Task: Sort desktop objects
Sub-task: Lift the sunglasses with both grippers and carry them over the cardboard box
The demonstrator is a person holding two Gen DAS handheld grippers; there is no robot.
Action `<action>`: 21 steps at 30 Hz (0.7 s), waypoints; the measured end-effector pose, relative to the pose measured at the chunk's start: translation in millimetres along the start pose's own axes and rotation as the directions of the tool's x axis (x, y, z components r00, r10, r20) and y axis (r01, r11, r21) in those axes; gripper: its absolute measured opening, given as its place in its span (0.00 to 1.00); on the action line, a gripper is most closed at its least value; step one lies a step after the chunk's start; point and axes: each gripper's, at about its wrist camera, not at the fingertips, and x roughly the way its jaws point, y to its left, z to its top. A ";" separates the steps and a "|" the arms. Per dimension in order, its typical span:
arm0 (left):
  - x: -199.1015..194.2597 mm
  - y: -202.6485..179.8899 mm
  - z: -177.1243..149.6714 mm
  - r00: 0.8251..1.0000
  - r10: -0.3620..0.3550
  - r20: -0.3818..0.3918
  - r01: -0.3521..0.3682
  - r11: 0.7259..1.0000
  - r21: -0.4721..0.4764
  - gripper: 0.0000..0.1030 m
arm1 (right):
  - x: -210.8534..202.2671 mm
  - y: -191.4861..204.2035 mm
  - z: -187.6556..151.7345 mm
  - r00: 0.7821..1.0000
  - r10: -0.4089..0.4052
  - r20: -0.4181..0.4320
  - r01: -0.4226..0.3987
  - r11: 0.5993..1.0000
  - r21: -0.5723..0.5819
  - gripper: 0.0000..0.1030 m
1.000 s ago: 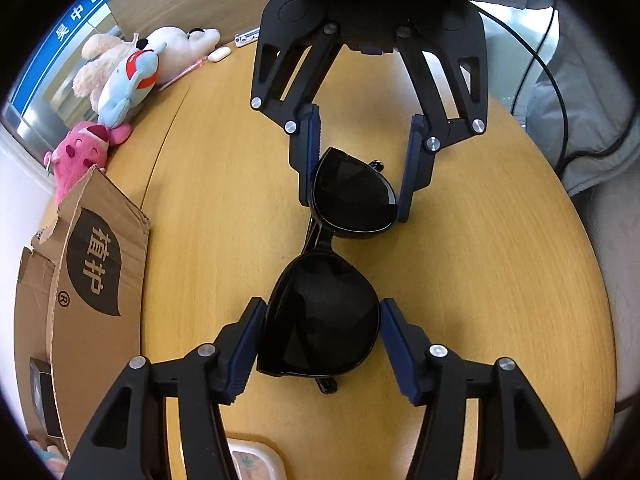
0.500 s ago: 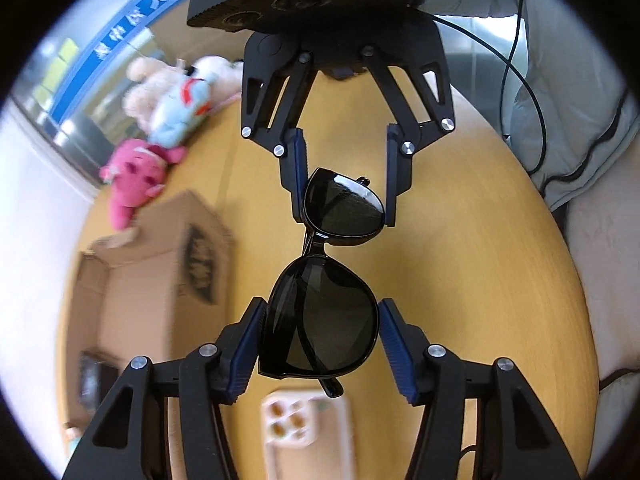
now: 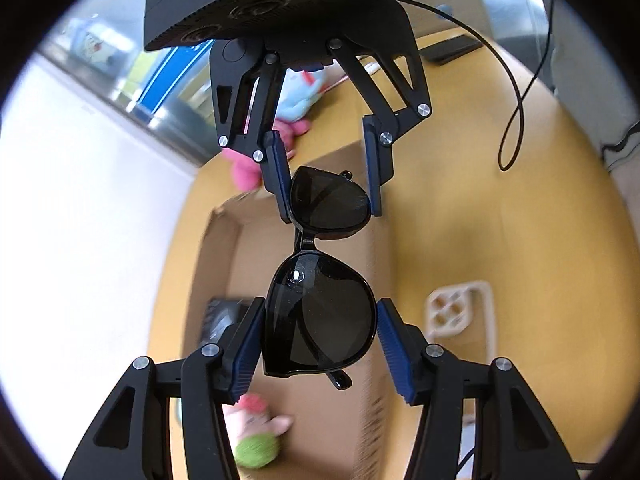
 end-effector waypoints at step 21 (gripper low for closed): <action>80.7 37.0 -133.0 0.967 -0.209 -0.146 0.192 0.974 -0.122 0.26 | 179.7 -88.3 55.4 0.977 0.204 0.070 -0.209 0.975 0.077 0.13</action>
